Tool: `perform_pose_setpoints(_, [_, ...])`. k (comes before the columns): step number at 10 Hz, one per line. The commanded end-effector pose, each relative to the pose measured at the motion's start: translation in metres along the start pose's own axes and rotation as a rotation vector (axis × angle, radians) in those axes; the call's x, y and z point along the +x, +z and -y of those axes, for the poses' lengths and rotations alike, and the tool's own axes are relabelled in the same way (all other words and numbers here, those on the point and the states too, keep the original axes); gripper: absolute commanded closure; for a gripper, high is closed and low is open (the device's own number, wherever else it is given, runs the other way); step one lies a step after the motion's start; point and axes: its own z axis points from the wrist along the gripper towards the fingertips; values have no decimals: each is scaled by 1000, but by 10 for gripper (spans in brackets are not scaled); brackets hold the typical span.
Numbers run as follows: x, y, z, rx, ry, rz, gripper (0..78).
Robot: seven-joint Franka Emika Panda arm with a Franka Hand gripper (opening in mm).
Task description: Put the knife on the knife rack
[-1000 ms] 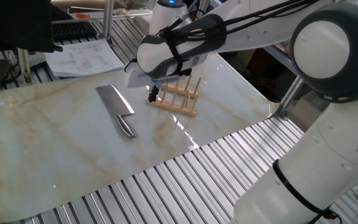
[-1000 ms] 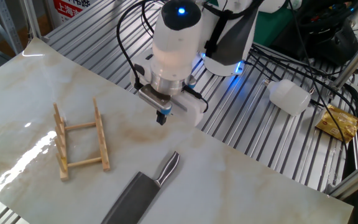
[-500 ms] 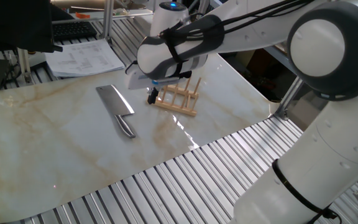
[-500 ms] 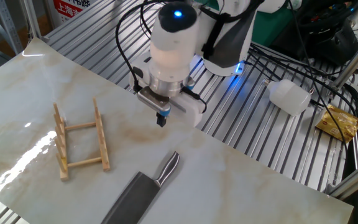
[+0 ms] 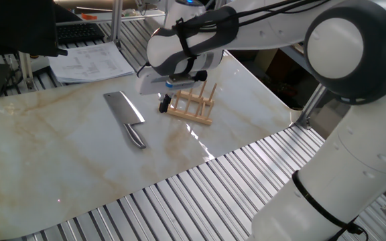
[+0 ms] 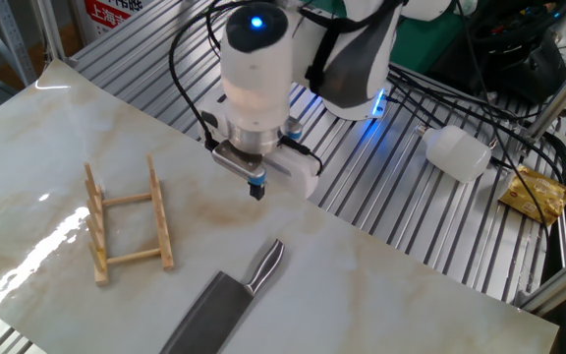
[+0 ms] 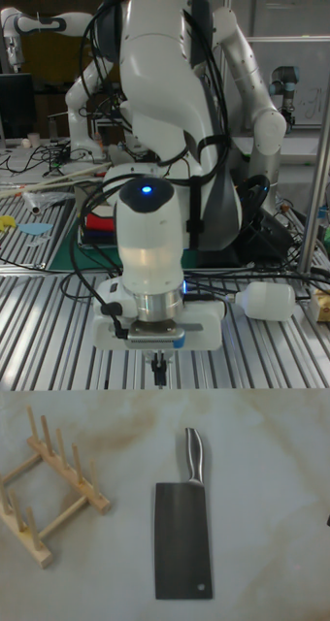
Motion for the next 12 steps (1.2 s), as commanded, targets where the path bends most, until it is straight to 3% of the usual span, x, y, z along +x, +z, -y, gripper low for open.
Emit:
perform_pose_setpoints(1, [-1, -1, 0, 40, -18, 18, 776])
perform_pose_setpoints(4, [-15, 22, -11, 38, -34, 31, 776])
perform_pose_setpoints(5, [-17, 23, -13, 38, -31, 31, 776])
perform_pose_setpoints(7, [-32, 26, -31, 55, -18, 26, 776])
perform_pose_setpoints(10, [-48, 37, -38, 55, -15, 30, 776])
perform_pose_setpoints(12, [-58, 50, -40, 75, -12, 21, 776])
